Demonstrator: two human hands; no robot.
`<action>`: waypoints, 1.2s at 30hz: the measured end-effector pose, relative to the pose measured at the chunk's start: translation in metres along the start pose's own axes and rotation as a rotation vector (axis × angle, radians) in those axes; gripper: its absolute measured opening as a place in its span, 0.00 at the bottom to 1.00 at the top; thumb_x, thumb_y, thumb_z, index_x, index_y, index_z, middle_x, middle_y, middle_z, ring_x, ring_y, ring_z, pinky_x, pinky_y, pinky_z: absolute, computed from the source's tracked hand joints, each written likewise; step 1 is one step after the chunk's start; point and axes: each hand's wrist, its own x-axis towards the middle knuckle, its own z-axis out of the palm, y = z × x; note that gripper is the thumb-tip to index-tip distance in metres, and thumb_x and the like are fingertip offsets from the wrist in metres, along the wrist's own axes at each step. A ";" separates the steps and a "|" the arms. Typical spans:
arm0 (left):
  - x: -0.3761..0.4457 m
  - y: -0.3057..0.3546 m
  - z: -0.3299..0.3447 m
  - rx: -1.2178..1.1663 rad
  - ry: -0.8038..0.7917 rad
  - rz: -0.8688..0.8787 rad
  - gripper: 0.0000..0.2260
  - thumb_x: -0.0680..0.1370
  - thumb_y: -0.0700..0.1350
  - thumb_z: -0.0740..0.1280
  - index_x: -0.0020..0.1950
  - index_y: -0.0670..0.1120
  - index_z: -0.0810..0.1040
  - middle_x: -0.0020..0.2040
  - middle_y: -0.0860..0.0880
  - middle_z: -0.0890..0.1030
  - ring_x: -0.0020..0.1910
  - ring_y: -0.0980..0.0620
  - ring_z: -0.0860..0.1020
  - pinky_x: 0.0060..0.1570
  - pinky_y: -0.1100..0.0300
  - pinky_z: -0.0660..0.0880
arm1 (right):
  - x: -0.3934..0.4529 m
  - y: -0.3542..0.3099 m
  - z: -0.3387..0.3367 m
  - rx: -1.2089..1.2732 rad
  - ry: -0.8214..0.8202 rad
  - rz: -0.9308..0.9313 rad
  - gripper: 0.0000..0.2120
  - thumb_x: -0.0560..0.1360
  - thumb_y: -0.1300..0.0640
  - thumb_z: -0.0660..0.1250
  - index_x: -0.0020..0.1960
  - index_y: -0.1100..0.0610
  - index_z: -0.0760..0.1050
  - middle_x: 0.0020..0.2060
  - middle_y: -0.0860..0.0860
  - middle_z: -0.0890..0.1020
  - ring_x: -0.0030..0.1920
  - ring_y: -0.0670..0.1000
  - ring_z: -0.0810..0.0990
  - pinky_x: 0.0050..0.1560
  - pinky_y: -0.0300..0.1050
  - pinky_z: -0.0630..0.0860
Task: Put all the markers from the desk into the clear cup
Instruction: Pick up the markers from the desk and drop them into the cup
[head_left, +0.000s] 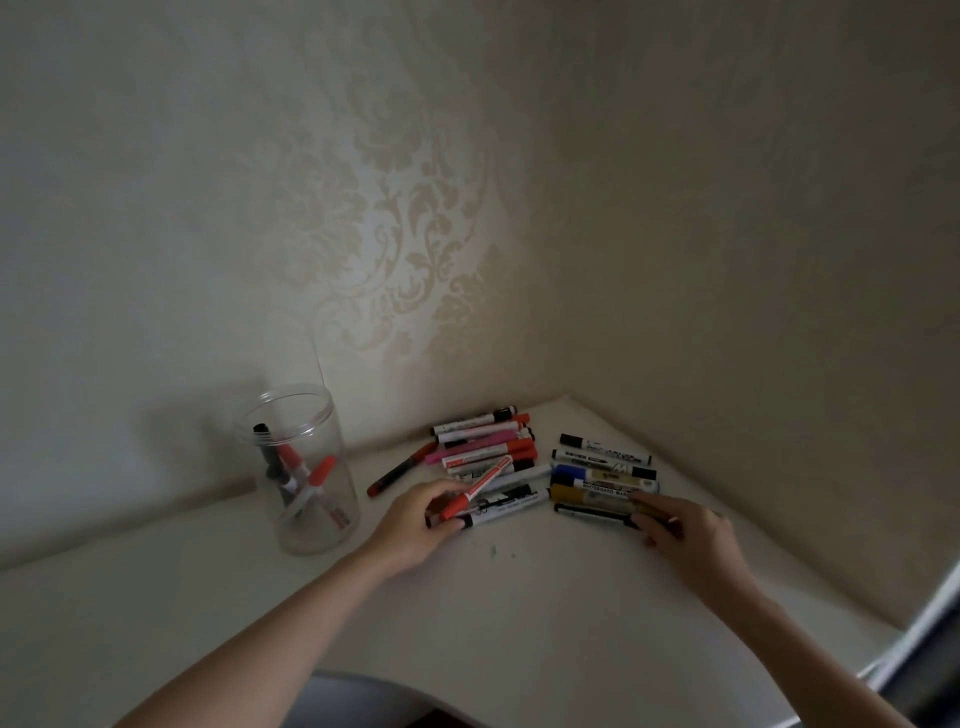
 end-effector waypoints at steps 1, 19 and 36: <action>0.000 -0.002 0.000 0.007 0.009 -0.004 0.20 0.75 0.40 0.73 0.61 0.60 0.76 0.63 0.51 0.79 0.59 0.52 0.79 0.55 0.66 0.74 | 0.000 -0.002 0.000 0.048 0.011 0.023 0.12 0.72 0.57 0.71 0.56 0.51 0.81 0.32 0.47 0.83 0.32 0.39 0.80 0.32 0.24 0.70; -0.005 0.066 -0.145 -0.416 0.595 0.032 0.09 0.77 0.35 0.69 0.45 0.50 0.78 0.40 0.49 0.83 0.40 0.50 0.82 0.52 0.54 0.80 | 0.025 -0.098 0.009 0.296 0.172 0.008 0.02 0.72 0.52 0.70 0.45 0.47 0.80 0.28 0.40 0.83 0.31 0.40 0.81 0.34 0.35 0.75; -0.058 0.006 -0.259 -0.114 0.826 -0.078 0.05 0.75 0.38 0.72 0.47 0.46 0.79 0.40 0.53 0.82 0.37 0.66 0.80 0.39 0.75 0.71 | 0.068 -0.326 0.059 0.548 0.013 -0.324 0.09 0.73 0.54 0.70 0.52 0.54 0.80 0.41 0.48 0.84 0.36 0.48 0.84 0.35 0.37 0.78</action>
